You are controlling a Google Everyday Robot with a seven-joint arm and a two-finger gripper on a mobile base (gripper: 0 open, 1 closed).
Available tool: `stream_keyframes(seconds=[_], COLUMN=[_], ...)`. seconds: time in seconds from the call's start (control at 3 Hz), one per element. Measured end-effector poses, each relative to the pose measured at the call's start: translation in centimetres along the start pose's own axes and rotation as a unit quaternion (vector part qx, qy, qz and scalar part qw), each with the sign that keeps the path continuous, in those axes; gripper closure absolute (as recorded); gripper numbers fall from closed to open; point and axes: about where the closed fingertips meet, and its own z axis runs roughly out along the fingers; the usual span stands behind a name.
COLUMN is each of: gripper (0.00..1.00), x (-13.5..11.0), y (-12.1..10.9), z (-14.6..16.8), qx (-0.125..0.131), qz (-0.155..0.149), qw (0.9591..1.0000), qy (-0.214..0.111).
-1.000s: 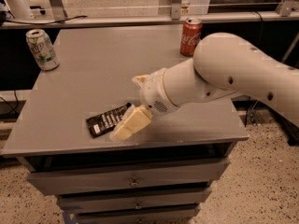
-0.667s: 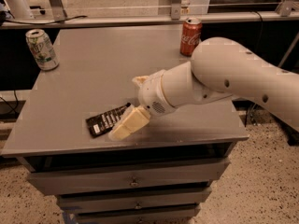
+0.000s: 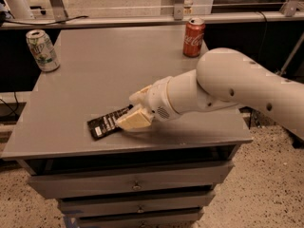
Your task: Move rxbar chocolate near coke can
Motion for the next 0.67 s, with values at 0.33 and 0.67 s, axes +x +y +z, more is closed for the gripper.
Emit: stream_keyframes(seconds=[0.33, 0.67], gripper=[0.65, 0.88], x=[1.13, 1.33], y=[0.0, -0.12], z=[0.17, -0.27], qx=[0.004, 0.011], qz=[0.018, 0.024], qw=[0.9998, 0.9996], qy=[0.0, -0.001])
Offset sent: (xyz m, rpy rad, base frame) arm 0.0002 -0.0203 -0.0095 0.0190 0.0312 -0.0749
